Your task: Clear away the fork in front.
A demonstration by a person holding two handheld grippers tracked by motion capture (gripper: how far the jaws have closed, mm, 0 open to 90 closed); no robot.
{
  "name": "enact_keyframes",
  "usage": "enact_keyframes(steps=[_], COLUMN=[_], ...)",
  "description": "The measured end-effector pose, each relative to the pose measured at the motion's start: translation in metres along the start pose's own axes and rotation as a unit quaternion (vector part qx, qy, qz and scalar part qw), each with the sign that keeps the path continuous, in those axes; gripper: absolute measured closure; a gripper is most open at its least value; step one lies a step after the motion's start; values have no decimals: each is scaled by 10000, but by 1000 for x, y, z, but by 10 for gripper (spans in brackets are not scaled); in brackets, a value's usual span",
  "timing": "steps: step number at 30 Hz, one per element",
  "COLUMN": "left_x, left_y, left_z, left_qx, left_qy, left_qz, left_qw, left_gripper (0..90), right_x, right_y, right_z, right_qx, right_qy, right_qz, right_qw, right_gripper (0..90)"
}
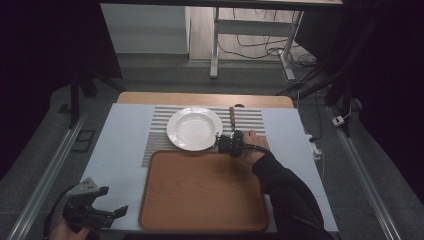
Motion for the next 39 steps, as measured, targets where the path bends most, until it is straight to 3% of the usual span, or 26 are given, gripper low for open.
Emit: enact_keyframes(steps=[2, 3, 4, 7, 9, 10, 12, 14, 15, 16, 17, 18, 20, 21, 24, 28, 29, 30, 32, 35, 36, 39], left_x=[0, 0, 0, 0, 0, 0, 0, 0, 0, 0, 0, 0, 0, 0, 0, 0, 0, 0, 0, 0, 0, 0], left_y=[0, 0, 0, 0, 0, 0, 0, 0, 0, 0, 0, 0, 0, 0, 0, 0, 0, 0, 0, 0, 0, 0], left_z=[0, 0, 0, 0, 0, 0, 0, 1, 1, 1, 1, 1, 1, 1, 1, 1, 1, 1, 1, 1, 1, 1], left_qx=[0, -2, -2, 12, 23, 25, 30, 39, 43, 43, 45, 46, 48, 50, 53, 55, 56, 54, 52, 54, 54, 54], left_qy=[-4, -10, -10, 5, 3, 2, -1, -9, -10, -13, -16, -16, -12, -11, -3, -6, -6, -4, -3, 2, 4, 7], left_qz=[0, 1, 1, -6, -15, -16, -18, -20, -19, -17, -19, -18, -20, -22, -22, -24, -24, -23, -23, -21, -19, -2], left_qw=[10000, 10000, 10000, 10000, 10000, 10000, 10000, 10000, 10000, 10000, 10000, 10000, 10000, 10000, 10000, 10000, 10000, 10000, 10000, 10000, 10000, 10000], left_gripper=[9, 9, 9, 9, 10, 10, 10, 10, 10, 10, 11, 11, 11, 11, 11, 11, 11, 12, 11, 11, 11, 10], right_x=[1, 6, 5, 8, 10, 12, 12, 13, 15, 15, 15, 12, 10, 5, 1, -7, -6, -9, -13, -20, -20, -29], right_y=[0, -1, -1, -2, -2, -2, -2, -2, -3, -3, -3, -3, -3, -3, -4, -5, -6, -6, -9, -10, -11, -13], right_z=[-1, -2, -2, -4, -5, -8, -9, -14, -18, -18, -19, -21, -21, -17, -13, -12, -12, -12, -12, -14, -13, -13], right_qx=[-27, -32, -71, -118, -223, -250, -287, -383, -376, -376, -442, -552, -568, -560, -471, -533, -473, -521, -500, -479, -505, -370], right_qy=[-39, 55, -94, -148, -132, -293, -332, -397, -630, -630, -467, -617, -711, -915, -910, -1017, -1104, -1026, -1046, -992, -1024, -1039], right_qz=[-44, 46, -74, -100, 34, 63, -16, -82, -37, -37, -72, -136, -141, -94, 32, -109, 50, -64, 84, -32, 138, 131], right_qw=[10000, 10000, 9999, 9998, 9997, 9992, 9990, 9984, 9973, 9973, 9979, 9965, 9957, 9942, 9947, 9933, 9928, 9933, 9932, 9939, 9934, 9938], right_gripper=[564, 566, 569, 591, 619, 660, 682, 781, 816, 816, 860, 877, 888, 899, 900, 900, 900, 900, 900, 900, 900, 900])
Point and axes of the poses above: each handheld gripper's, and its own axes: x roughly forward along the jaws, y roughly out of its top, z roughly to its right, the point moved 1 cm from there along x, roughly forward along the jaws, and after that the axes turned 8 degrees about -x, right-handed, at the moved point
